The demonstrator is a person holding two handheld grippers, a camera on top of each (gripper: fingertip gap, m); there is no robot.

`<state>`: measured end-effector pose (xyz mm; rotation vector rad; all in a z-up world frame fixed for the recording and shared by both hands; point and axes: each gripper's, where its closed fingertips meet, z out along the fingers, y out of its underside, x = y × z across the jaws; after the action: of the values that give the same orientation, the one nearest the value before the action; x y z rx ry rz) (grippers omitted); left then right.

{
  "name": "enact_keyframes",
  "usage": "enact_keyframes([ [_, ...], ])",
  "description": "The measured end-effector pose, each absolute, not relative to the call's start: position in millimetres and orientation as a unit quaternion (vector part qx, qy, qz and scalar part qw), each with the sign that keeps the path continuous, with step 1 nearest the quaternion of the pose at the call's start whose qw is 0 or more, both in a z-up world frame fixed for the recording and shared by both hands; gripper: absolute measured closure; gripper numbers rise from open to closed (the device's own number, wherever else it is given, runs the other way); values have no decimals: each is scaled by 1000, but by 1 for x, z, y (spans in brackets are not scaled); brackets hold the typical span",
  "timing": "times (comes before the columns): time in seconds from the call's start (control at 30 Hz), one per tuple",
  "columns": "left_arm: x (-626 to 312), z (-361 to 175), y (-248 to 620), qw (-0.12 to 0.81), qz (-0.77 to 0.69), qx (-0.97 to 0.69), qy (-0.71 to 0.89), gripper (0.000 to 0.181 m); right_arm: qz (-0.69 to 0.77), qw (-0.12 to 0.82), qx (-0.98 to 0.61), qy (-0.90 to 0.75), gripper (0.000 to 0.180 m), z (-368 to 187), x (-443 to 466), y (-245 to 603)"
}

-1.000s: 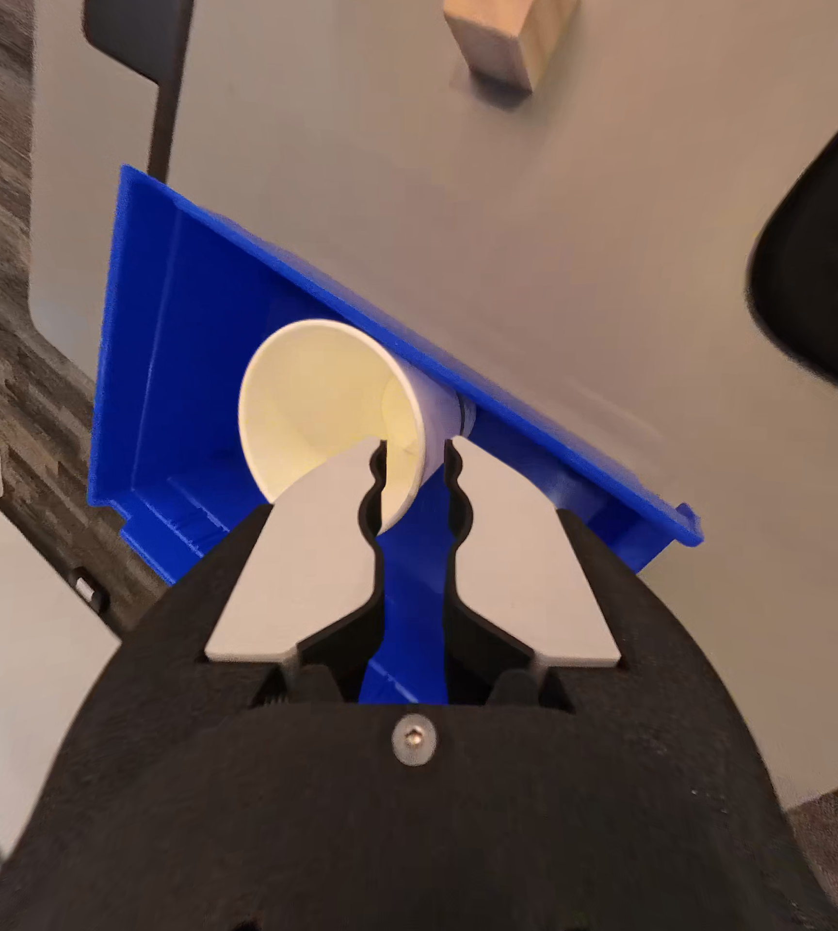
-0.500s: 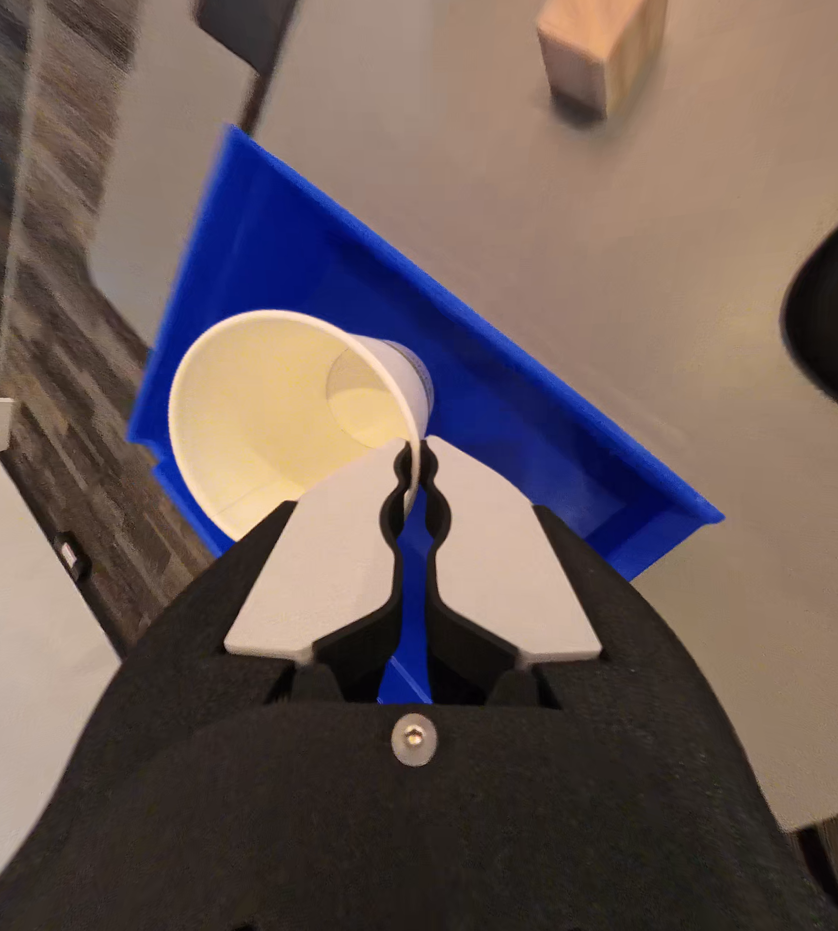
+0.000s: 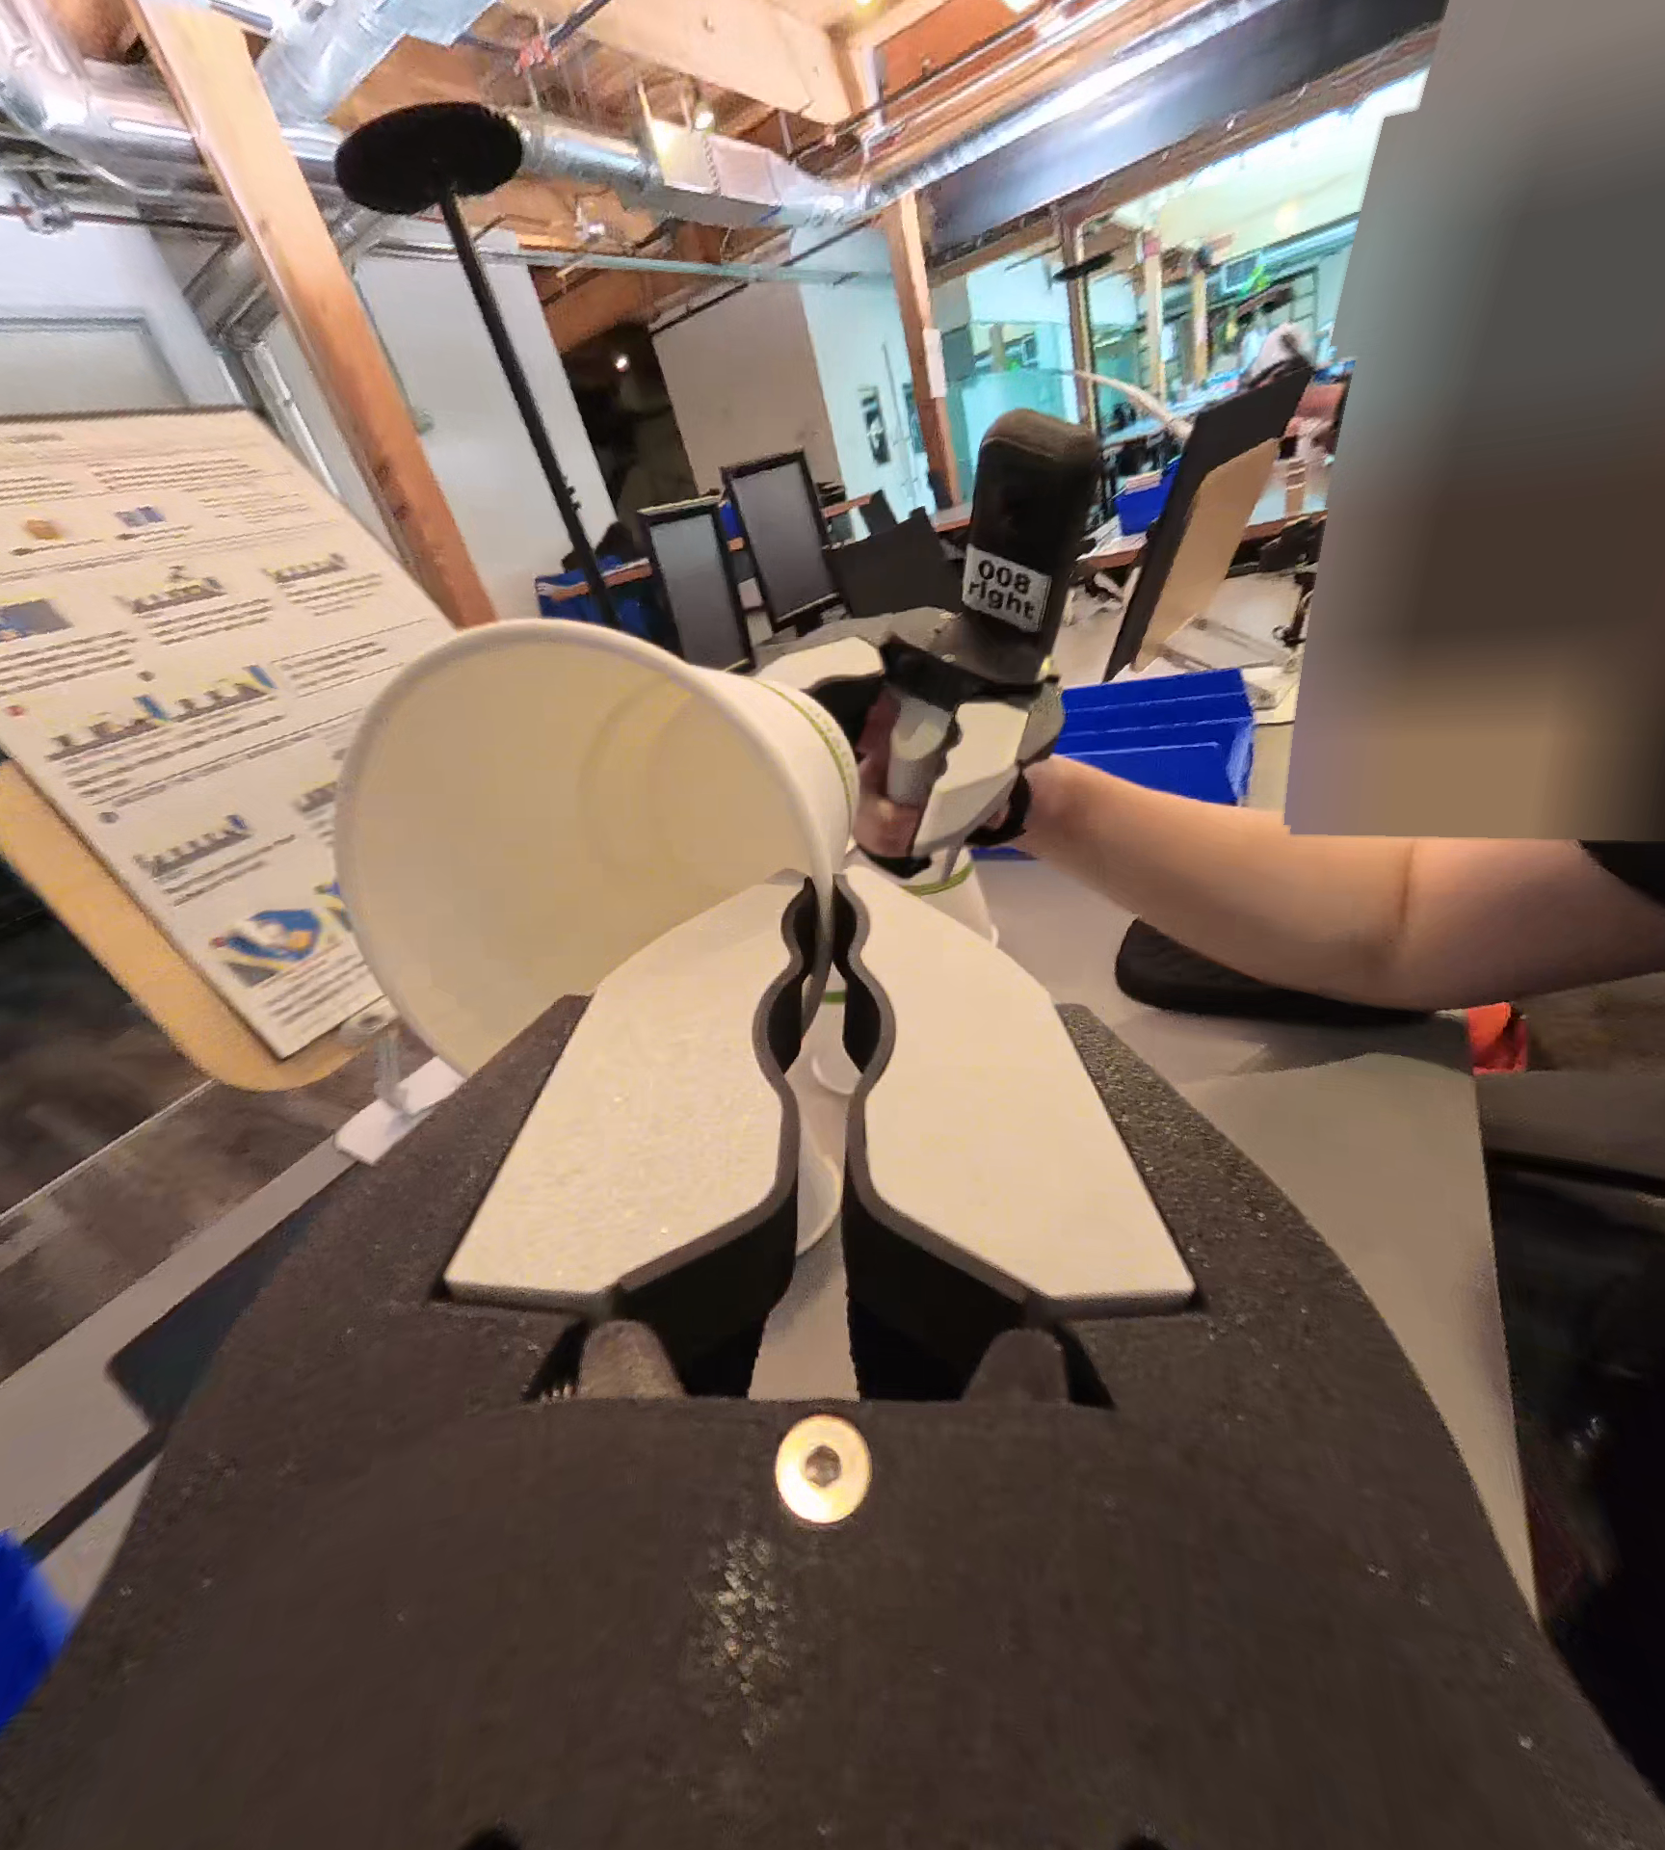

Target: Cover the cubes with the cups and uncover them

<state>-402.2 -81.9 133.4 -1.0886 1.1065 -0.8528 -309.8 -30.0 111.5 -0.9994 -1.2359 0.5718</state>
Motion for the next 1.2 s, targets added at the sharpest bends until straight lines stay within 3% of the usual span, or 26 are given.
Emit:
enact_keyframes([
  [0.33, -379, 120, -105, 592, -465, -441, 488, 179, 266, 671, -390, -572, 95, 113, -327, -56],
  [1.2, -379, 123, -118, 616, -463, -426, 474, 176, 240, 687, -332, -600, 104, 118, -332, -80],
])
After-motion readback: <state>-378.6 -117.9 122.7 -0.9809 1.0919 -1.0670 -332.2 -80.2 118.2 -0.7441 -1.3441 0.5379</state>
